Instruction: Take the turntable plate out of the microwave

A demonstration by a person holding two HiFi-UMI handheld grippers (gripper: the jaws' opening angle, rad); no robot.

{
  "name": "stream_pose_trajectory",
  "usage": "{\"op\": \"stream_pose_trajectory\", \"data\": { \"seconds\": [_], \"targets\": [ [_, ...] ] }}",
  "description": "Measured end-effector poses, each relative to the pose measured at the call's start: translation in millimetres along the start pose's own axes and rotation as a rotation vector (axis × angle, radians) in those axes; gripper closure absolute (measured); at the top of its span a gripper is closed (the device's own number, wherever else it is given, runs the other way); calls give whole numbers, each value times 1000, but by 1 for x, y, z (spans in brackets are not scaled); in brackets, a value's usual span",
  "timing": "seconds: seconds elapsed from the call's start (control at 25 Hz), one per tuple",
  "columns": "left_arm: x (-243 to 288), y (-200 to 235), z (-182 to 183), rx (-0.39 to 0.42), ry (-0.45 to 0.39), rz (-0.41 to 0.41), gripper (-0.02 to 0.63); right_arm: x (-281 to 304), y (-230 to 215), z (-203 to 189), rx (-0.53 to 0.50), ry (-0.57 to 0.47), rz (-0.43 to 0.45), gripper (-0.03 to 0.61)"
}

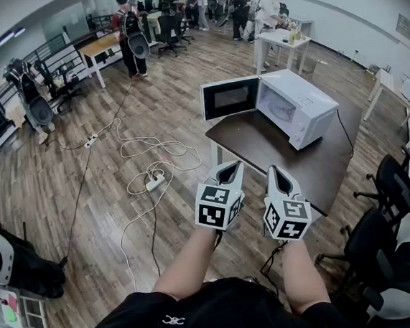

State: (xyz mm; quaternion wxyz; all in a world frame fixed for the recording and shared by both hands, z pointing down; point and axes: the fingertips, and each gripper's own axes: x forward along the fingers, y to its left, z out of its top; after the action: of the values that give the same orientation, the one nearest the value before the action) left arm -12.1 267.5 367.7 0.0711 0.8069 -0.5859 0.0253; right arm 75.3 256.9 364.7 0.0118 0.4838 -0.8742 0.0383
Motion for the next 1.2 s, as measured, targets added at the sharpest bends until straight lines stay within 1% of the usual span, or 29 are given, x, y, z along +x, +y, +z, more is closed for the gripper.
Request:
{"op": "stream_pose_trajectory", "data": {
  "seconds": [0.12, 0.24, 0.36, 0.52, 0.76, 0.96, 1.2],
  "targets": [
    [4, 6, -2, -1, 0, -6, 604, 6, 2, -3, 8, 1, 3, 572],
    [7, 10, -4, -5, 7, -16, 604, 9, 6, -4, 42, -9, 12, 571],
    [8, 15, -5, 4, 13, -29, 604, 12, 7, -4, 46, -13, -5, 571],
    [12, 25, -4, 2, 24, -43, 604, 21, 9, -8, 45, 6, -33, 571],
    [29, 33, -10, 2, 33, -54, 604, 35, -6, -18, 66, 5, -51, 571],
    [66, 47, -15, 11, 49, -62, 606, 68, -27, -25, 73, 6, -65, 571],
    [130, 66, -19, 35, 77, -77, 606, 120, -63, -32, 108, 0, -74, 571]
  ]
}}
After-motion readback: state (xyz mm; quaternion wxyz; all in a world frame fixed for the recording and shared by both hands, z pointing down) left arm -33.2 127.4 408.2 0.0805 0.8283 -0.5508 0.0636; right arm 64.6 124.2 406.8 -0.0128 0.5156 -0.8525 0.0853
